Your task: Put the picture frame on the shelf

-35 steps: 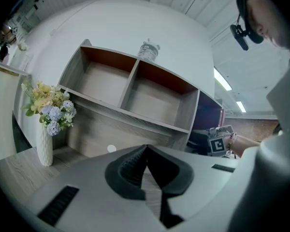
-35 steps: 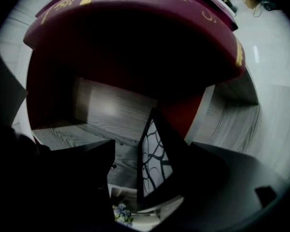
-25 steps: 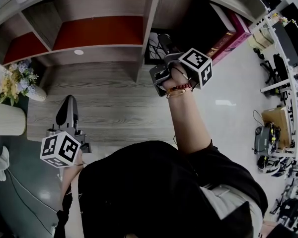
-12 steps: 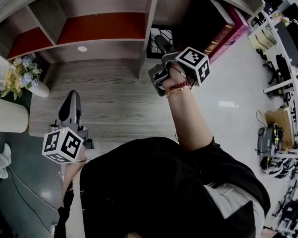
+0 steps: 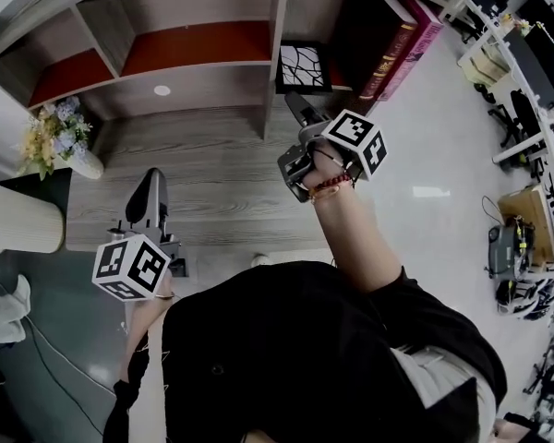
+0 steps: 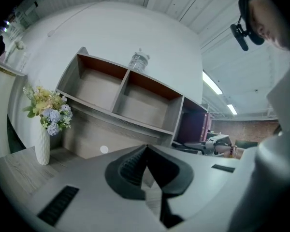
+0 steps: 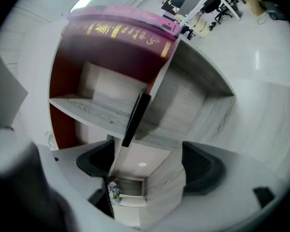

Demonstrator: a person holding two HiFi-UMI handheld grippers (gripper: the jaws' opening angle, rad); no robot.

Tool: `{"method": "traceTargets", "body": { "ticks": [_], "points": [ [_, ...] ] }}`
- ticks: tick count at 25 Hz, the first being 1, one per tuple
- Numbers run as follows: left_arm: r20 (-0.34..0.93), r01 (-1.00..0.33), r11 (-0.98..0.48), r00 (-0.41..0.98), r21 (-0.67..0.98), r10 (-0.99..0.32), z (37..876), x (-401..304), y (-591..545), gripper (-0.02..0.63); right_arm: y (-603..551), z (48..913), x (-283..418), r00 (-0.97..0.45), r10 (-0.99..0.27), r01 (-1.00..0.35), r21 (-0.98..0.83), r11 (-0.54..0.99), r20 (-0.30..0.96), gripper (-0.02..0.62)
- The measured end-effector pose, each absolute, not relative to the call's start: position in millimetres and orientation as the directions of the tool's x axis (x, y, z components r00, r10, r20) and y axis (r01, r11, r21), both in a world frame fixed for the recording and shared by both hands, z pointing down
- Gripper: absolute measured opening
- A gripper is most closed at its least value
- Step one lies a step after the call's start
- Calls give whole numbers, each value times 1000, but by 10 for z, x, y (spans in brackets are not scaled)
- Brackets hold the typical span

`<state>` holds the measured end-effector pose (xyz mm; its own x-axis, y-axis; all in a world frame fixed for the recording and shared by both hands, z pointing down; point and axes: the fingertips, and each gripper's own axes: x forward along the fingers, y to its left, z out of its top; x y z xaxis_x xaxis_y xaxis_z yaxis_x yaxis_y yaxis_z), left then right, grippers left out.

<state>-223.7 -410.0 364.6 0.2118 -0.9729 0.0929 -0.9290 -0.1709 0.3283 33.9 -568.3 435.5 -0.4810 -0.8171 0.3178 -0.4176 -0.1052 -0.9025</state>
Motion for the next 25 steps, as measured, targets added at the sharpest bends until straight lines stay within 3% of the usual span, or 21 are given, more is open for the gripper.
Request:
{"method": "traceTargets", "body": {
  "ticks": [3,8,11,16,21,25],
  "points": [
    [94,-920,-204,248,336,-964,3666,-2143,-3986,12,-5397,4364,372,-470,-822,-428,-898,-106,321,348],
    [87,-900,-269,316,341,-945,3638,-1947,-3790,12,-4897,4305,451,-444,-830,-469,-877,-106,338,41],
    [75,-885,-320,364,339,-928,3595,-1787,-3665,12,-4593,4181,444,-440,-836,-507,-859,-69,327,-7],
    [52,-855,-394,435,338,-899,3513,-1521,-3393,12,-4129,3754,420,-457,-865,-609,-782,133,208,-11],
    [45,-844,-428,465,322,-884,3505,-1389,-3052,12,-3663,3457,457,-454,-882,-779,-537,322,129,3],
    [44,-849,-434,467,302,-883,3514,-1364,-2796,12,-3347,3340,360,-463,-881,-840,-363,402,95,3]
  ]
}}
